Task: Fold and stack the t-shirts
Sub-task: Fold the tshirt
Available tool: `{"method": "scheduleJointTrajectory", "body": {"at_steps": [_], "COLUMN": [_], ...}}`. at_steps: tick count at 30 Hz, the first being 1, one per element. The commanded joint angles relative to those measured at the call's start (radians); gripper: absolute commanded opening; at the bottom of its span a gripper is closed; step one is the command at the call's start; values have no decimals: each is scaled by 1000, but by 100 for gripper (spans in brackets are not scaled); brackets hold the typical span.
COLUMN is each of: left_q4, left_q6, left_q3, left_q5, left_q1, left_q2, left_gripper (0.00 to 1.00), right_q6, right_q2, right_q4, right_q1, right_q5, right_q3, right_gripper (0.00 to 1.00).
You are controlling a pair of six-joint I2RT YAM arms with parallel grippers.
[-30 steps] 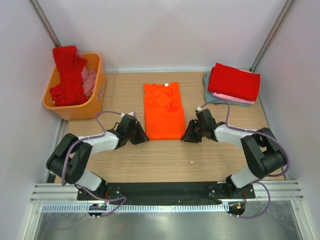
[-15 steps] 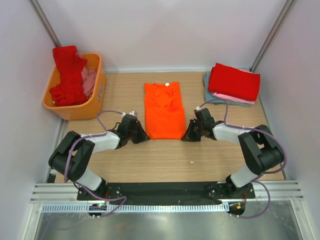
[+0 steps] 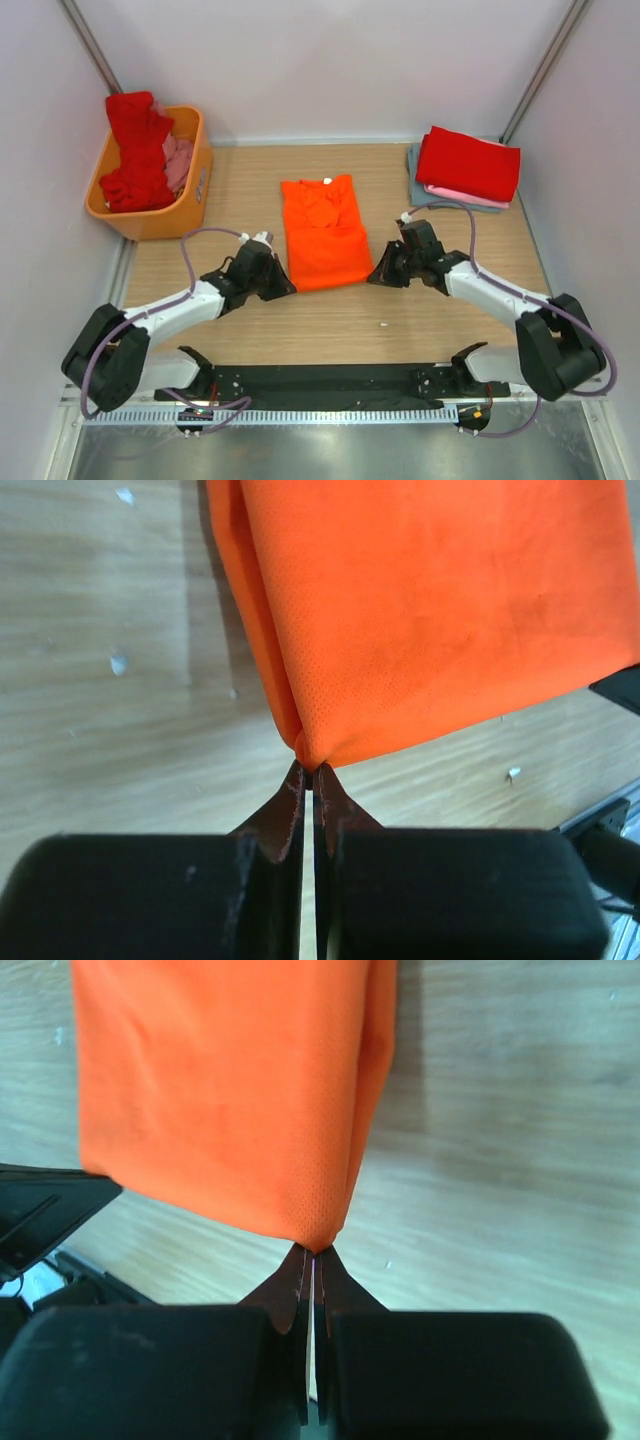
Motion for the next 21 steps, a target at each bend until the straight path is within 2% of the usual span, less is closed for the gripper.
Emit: {"method": "scheduleJointTrajectory", "body": {"at_steps": [1,8,12,16,21], "left_q4": [-92,-277,-409,-582,-702], "left_q6": [-40,-150,-183,-195,-154], "left_q3": [-17,-16,32,93,240], "left_q5": [-57,-158,-201,-248,-334], "left_q1": [-63,-241,-304,-321,-321], "left_q2": [-67,-275,-376,-439,-438], "left_gripper": [0,0,0,0,0], "right_q6": [30,154,232,225,146], "right_q2": [-113,-399,-519,-568,-490], "right_q4": [-78,-229,-311,-400,-473], "right_q1": [25,195,262,268,268], "right_q5": [12,114,179,246,341], "right_q3": [-29,-83,-87,-18,143], "right_gripper": [1,1,1,1,1]}}
